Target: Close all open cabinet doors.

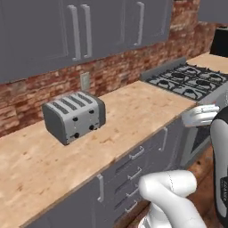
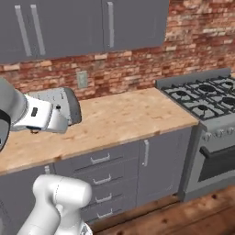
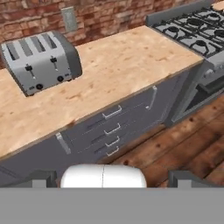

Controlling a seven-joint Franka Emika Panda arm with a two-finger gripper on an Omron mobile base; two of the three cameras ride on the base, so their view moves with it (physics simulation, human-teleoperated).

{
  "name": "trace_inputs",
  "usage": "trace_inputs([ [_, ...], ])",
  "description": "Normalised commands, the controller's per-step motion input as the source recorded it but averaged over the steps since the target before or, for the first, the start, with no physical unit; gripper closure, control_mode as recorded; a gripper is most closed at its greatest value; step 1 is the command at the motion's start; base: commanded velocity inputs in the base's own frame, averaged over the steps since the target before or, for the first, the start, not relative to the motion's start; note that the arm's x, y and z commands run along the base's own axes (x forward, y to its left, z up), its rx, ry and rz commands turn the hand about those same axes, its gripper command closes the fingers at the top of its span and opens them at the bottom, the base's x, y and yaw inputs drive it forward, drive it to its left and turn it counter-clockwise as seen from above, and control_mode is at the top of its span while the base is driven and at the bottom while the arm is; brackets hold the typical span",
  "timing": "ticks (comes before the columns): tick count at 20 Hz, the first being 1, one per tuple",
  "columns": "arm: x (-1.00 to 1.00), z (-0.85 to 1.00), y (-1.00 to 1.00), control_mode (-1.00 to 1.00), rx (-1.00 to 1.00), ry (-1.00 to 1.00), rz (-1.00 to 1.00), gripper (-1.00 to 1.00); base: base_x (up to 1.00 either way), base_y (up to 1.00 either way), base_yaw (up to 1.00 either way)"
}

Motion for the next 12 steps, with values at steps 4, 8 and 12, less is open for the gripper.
trace_inputs([
  [4, 0.00, 0.00, 0.00, 1.00, 0.00, 0.00, 0.00, -1.00, 0.01, -0.24, -0.66],
  [8, 0.00, 0.00, 0.00, 1.00, 0.00, 0.00, 0.00, -1.00, 0.19, -0.17, -0.57],
  [12, 0.00, 0.00, 0.00, 1.00, 0.00, 0.00, 0.00, -1.00, 0.22, -0.23, -0.58],
])
